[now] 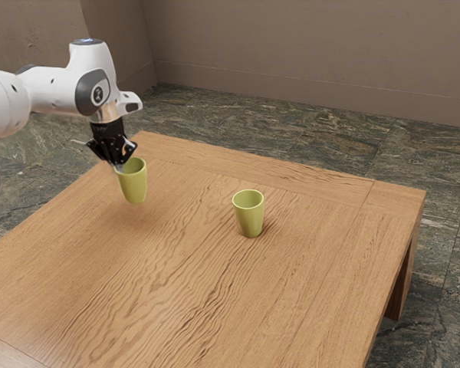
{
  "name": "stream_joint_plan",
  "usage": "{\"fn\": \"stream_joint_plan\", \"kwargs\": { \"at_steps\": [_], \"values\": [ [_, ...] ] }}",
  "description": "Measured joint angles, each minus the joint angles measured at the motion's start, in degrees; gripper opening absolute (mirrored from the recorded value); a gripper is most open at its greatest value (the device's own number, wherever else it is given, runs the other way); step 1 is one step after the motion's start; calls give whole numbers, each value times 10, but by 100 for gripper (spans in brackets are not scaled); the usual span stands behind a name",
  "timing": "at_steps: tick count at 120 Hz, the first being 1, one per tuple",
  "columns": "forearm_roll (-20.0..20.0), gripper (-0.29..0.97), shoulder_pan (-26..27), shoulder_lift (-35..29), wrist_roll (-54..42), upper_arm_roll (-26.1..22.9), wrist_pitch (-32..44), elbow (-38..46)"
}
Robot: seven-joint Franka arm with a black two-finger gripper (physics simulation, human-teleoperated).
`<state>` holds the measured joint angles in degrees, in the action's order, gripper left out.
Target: Place the left cup onto the right cup
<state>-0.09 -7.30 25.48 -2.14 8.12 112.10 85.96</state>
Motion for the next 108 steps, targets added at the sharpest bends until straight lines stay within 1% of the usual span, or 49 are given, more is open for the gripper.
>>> {"fn": "stream_joint_plan", "kwargs": {
  "at_steps": [50,108],
  "values": [
    [-1,-11,27,-34,0,4,-18,7],
    [-3,-11,67,-50,-1,6,-33,7]
  ]
}}
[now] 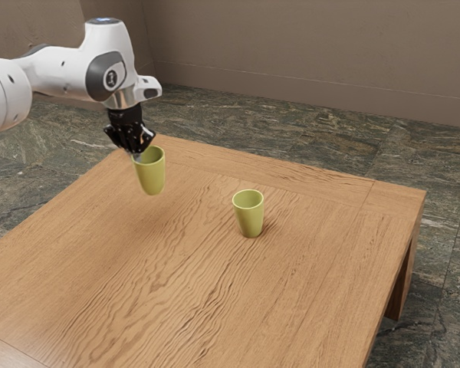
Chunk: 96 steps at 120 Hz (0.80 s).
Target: Place the left cup onto the right cup
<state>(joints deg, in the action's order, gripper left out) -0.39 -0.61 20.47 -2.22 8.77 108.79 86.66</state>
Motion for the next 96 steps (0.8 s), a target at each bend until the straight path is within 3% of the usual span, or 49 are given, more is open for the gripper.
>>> {"fn": "stream_joint_plan", "kwargs": {
  "at_steps": [96],
  "values": [
    [0,-11,75,-18,-1,15,-21,-1]
  ]
}}
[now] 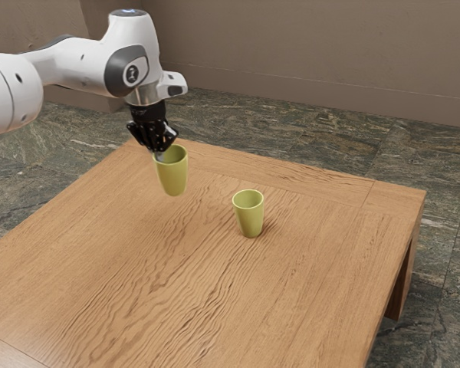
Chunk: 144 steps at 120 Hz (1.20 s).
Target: Place the left cup onto the right cup
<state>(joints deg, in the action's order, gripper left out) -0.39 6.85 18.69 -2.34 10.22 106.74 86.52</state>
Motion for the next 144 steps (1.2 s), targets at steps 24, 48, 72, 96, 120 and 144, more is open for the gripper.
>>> {"fn": "stream_joint_plan", "kwargs": {
  "at_steps": [24,48,72,96,120,144],
  "values": [
    [0,-11,19,1,0,1,-8,-4],
    [1,-11,32,3,-1,1,-13,-7],
    [3,-11,46,8,-1,1,-20,-14],
    [4,-11,61,12,-1,1,-27,-23],
    [5,-11,75,14,-2,1,-33,-30],
    [7,-11,87,24,-2,1,-36,-41]
  ]
}}
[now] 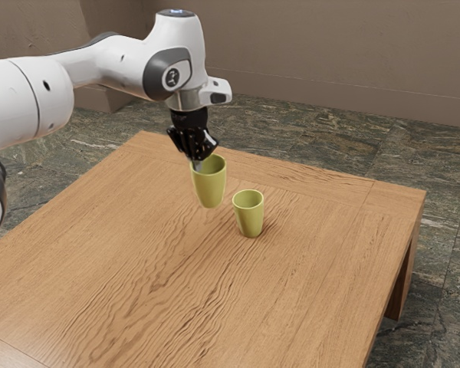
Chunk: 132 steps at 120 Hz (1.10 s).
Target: Place the left cup onto the right cup
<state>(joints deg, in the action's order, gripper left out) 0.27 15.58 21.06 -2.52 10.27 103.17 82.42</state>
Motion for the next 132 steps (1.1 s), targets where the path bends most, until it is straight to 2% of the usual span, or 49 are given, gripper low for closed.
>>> {"fn": "stream_joint_plan", "kwargs": {
  "at_steps": [132],
  "values": [
    [2,-11,18,83,0,-12,-18,-104]
  ]
}}
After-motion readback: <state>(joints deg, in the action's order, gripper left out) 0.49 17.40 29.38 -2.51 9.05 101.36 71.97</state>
